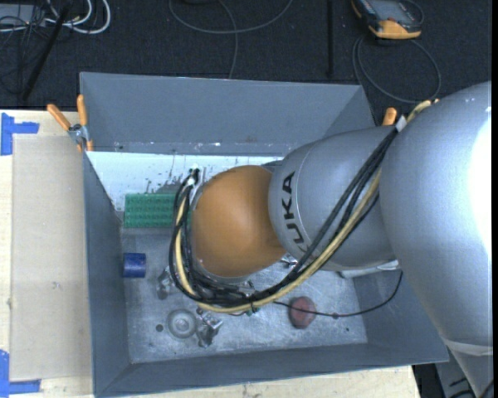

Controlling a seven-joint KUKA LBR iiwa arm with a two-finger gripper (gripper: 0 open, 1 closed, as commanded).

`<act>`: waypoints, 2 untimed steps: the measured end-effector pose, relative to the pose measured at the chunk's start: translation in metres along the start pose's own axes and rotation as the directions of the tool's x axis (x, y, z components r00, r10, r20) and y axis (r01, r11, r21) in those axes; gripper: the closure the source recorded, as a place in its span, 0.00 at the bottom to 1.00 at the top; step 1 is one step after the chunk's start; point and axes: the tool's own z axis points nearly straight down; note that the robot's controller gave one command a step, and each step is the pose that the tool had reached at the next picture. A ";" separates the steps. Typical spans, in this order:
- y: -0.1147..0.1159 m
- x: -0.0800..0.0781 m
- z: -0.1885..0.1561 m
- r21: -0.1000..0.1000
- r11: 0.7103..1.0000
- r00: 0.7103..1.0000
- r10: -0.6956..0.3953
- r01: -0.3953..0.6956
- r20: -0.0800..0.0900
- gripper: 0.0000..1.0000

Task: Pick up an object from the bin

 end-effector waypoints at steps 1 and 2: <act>0.004 0.007 0.029 0.000 0.997 0.997 -0.071 0.071 0.000 0.00; 0.004 0.007 0.029 0.000 0.998 0.998 -0.065 0.065 -0.001 0.00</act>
Offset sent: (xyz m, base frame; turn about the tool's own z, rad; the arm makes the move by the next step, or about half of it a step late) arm -0.0090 -0.0008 -0.0294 -0.0737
